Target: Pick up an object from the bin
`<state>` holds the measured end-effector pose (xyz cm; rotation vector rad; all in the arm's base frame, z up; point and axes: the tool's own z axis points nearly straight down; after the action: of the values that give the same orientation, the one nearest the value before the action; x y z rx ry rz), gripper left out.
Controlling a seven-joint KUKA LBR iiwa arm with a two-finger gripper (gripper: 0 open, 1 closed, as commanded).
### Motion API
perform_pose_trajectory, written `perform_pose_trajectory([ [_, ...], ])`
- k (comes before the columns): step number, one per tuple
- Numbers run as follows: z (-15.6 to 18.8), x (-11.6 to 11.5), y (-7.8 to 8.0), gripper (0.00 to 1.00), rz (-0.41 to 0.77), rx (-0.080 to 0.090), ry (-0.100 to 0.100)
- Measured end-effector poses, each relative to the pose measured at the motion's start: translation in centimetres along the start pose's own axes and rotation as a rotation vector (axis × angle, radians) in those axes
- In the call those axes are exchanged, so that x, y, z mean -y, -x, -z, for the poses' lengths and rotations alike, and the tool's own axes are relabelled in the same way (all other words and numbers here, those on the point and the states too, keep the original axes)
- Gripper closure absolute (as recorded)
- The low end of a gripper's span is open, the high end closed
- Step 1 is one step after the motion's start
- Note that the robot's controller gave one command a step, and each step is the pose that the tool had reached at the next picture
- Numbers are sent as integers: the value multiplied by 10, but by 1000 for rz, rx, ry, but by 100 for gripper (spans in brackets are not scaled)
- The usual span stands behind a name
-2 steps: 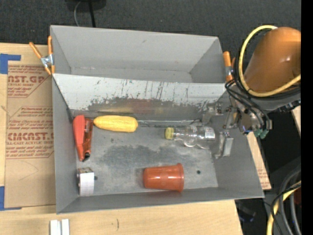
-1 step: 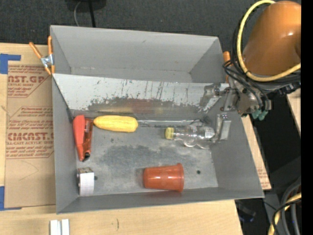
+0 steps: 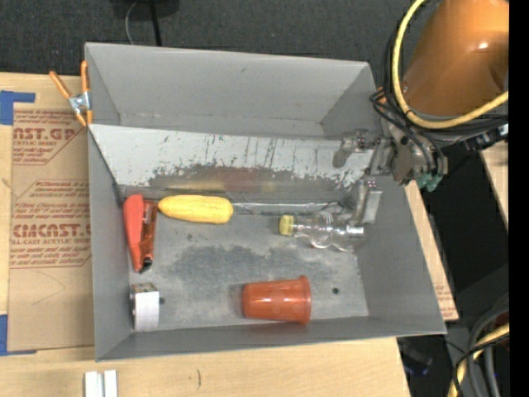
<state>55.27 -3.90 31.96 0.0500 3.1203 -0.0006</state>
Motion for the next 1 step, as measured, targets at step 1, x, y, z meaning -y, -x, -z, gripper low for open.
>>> perform_pose_trajectory([
  [1, -68, 9, 3, 0, 21, -15, 0],
])
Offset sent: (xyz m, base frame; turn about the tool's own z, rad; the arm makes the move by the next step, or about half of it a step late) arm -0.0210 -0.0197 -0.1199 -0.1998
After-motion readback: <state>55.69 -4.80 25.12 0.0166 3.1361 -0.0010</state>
